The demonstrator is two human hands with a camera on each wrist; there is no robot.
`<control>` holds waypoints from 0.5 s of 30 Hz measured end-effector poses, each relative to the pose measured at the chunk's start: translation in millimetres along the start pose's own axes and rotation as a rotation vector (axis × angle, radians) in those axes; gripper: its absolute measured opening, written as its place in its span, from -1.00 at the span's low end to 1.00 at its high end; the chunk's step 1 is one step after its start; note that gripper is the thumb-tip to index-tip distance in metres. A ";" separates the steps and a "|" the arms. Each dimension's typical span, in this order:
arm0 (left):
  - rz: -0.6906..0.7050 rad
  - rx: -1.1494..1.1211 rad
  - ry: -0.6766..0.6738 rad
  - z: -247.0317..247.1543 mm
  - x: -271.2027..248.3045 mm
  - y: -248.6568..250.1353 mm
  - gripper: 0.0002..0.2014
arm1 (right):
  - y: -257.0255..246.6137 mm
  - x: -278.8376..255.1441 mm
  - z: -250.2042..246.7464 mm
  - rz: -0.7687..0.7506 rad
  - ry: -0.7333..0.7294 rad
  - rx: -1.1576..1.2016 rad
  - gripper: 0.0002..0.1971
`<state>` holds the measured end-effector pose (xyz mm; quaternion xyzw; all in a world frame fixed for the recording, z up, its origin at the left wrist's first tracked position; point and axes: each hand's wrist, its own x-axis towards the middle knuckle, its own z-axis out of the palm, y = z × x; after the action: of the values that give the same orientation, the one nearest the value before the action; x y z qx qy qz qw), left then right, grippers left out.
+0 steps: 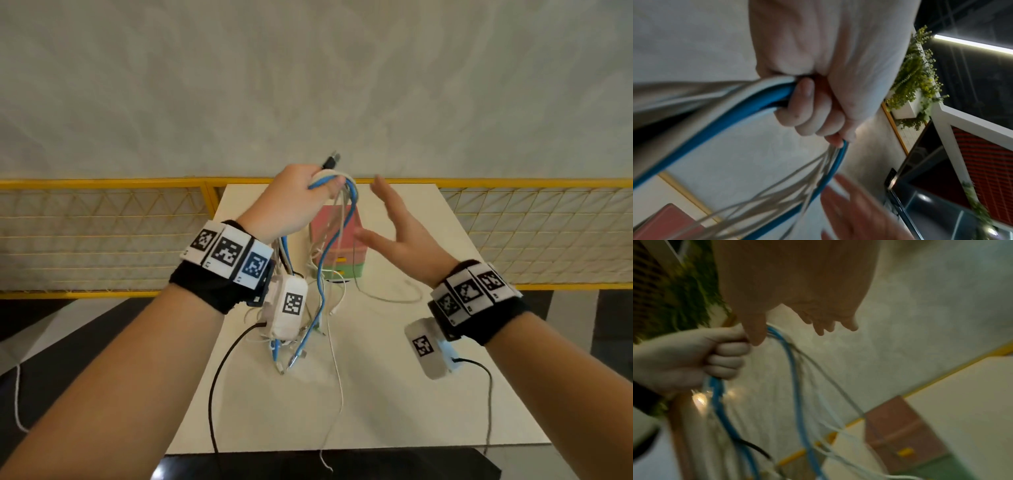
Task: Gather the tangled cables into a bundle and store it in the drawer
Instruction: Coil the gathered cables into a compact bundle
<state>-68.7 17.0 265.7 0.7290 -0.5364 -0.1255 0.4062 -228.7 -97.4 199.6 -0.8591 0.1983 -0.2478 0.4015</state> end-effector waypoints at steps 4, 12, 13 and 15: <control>0.070 0.036 -0.015 7.0 -3.6 11.6 -0.78 | -28.0 22.6 22.0 -0.198 0.105 0.161 -0.62; 0.097 -0.164 0.279 -19.2 -6.4 20.7 -0.70 | 23.4 18.7 48.0 -0.131 -0.073 -0.059 -0.93; 0.089 -0.195 0.315 -23.1 -6.0 21.0 -0.70 | 32.9 15.5 48.5 -0.109 -0.121 -0.131 -0.89; 0.089 -0.257 0.383 -34.2 -4.6 21.7 -0.70 | 54.3 7.3 50.9 -0.037 -0.217 -0.244 -0.83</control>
<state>-64.0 34.7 302.2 0.6575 -0.4609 -0.0343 0.5950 -200.8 -103.7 130.5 -0.9267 0.1666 -0.1350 0.3086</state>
